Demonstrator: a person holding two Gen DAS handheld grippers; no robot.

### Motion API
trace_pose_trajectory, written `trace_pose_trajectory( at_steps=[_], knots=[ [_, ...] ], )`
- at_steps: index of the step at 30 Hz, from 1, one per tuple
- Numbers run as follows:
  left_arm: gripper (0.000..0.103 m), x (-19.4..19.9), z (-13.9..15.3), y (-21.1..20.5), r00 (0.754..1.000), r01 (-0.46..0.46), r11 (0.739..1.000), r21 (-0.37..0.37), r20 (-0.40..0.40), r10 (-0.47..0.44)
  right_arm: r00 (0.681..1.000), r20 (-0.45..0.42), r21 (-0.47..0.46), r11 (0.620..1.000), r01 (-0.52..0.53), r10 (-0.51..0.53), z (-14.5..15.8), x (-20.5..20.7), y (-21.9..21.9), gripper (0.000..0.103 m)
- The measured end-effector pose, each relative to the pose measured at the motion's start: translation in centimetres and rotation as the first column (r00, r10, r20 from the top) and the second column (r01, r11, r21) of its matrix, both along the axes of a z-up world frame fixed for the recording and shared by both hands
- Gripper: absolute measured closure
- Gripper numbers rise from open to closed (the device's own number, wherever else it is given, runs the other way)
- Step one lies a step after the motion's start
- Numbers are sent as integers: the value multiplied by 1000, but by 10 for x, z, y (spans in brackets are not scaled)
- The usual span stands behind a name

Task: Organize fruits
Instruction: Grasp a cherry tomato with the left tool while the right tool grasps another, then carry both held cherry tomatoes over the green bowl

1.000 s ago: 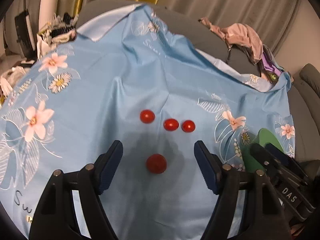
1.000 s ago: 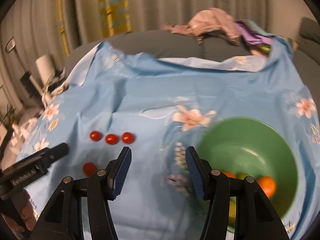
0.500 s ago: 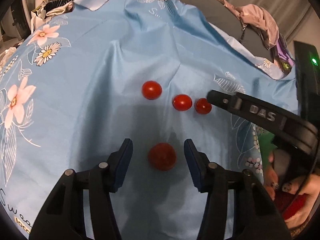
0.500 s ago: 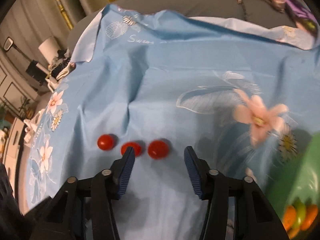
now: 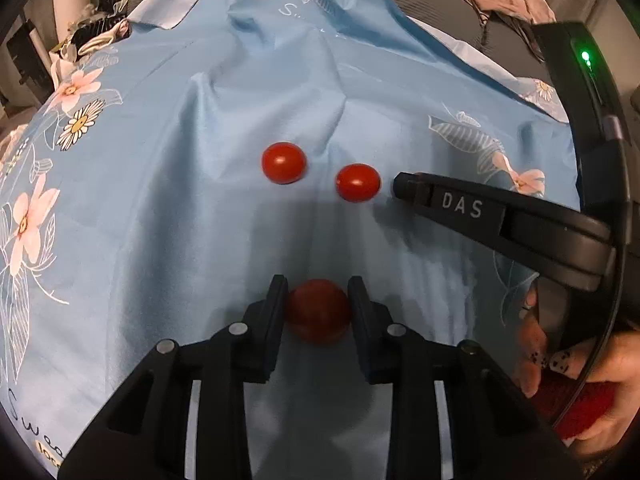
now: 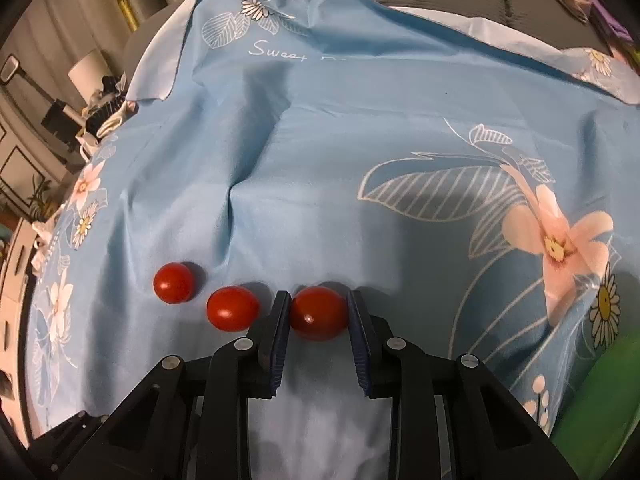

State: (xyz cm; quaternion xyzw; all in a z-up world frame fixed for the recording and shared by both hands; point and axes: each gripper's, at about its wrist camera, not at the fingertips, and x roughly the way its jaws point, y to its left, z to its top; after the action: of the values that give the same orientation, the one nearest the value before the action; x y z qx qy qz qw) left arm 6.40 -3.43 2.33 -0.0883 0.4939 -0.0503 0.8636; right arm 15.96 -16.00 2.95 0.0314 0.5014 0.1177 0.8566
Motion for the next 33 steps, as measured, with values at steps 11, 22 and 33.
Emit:
trace_pose_trajectory(
  at_steps=[11, 22, 33],
  knots=[
    [73, -20, 27, -8, 995, 22, 1000, -17, 98, -20, 999, 18, 38, 998, 43, -44, 6, -33, -14, 72],
    [73, -39, 57, -7, 979, 30, 997, -75, 203, -14, 981, 160, 20, 994, 109, -111, 56, -76, -37, 73],
    [73, -54, 77, -20, 959, 103, 990, -100, 272, -72, 945, 268, 36, 983, 183, -185, 83, -119, -64, 73]
  ],
)
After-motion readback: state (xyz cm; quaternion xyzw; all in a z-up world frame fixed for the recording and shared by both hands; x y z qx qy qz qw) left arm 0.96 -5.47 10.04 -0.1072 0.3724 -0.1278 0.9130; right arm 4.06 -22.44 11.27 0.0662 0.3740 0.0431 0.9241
